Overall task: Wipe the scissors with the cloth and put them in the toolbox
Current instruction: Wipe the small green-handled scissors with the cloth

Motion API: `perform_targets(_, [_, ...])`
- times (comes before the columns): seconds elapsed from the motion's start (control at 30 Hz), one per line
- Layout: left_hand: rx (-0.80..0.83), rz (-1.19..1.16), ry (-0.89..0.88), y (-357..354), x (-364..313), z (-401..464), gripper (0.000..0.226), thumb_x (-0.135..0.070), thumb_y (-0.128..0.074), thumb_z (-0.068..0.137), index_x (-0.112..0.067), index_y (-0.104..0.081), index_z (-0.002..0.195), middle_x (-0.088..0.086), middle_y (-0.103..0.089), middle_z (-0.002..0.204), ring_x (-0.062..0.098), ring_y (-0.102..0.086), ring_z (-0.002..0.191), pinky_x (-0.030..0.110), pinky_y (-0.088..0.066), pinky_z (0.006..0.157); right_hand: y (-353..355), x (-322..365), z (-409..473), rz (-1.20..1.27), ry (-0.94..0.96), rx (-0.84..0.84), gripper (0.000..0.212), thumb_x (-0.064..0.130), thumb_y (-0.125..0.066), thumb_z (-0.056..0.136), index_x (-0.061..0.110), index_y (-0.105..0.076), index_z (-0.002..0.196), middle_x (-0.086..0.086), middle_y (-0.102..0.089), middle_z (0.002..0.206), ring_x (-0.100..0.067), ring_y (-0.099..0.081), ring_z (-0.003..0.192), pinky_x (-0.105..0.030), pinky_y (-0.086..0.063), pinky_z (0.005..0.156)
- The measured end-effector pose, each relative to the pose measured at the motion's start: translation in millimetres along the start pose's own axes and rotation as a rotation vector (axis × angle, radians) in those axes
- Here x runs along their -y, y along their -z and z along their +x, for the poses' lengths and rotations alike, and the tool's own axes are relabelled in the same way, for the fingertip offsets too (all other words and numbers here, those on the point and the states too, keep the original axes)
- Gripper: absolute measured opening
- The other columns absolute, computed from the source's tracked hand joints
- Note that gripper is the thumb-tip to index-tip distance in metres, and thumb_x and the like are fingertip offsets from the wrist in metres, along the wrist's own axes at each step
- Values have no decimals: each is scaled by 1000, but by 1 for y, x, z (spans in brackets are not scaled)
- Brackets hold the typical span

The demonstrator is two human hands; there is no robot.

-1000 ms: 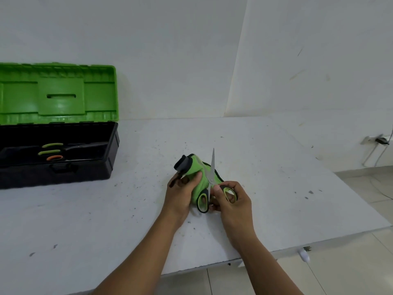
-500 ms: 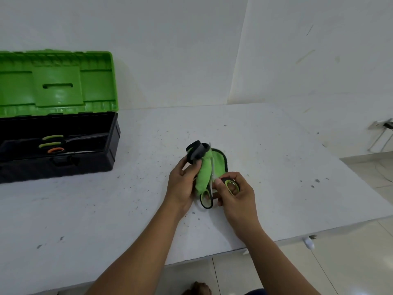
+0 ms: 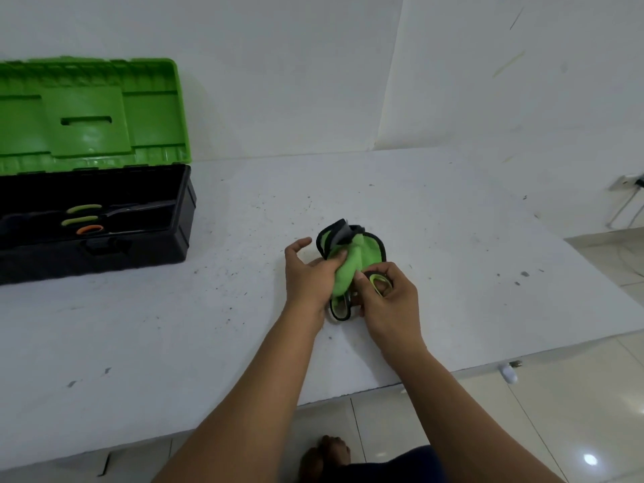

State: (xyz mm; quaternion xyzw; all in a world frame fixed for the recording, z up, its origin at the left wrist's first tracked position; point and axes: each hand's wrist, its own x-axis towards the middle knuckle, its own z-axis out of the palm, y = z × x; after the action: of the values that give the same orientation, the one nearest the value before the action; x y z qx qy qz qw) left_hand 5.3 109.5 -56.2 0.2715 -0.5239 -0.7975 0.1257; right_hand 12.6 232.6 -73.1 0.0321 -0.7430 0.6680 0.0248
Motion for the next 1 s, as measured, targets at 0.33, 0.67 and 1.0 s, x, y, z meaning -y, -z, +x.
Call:
perform_targets(0.33, [-9,79,107,-8,3,9,67,-30,-88,85,-29,-45,137,10,-64,132,27,-70,111,47,-61,97,-1,3,3,67,-124,-78,9,20,-74,95,16,-68,91,-11,-77,80,-19,-72,67,-35,-59,63])
perform_targets(0.67, [-133,5,139,-17,-5,13,49,-11,-77,94,-24,-44,128,5,-61,109,18,-66,94,39,-60,92,-1,7,-4,76,-126,-30,8,18,-72,97,14,-66,94,-14,-77,79,-25,-73,68,-41,-61,67])
perform_targets(1.0, [67,94,148,-1,3,3,57,-17,-84,89,-22,-48,132,11,-69,122,25,-75,101,40,-65,83,2,17,-4,140,-187,-75,7,15,-73,96,11,-68,93,-9,-75,74,-13,-70,60,-26,-55,54])
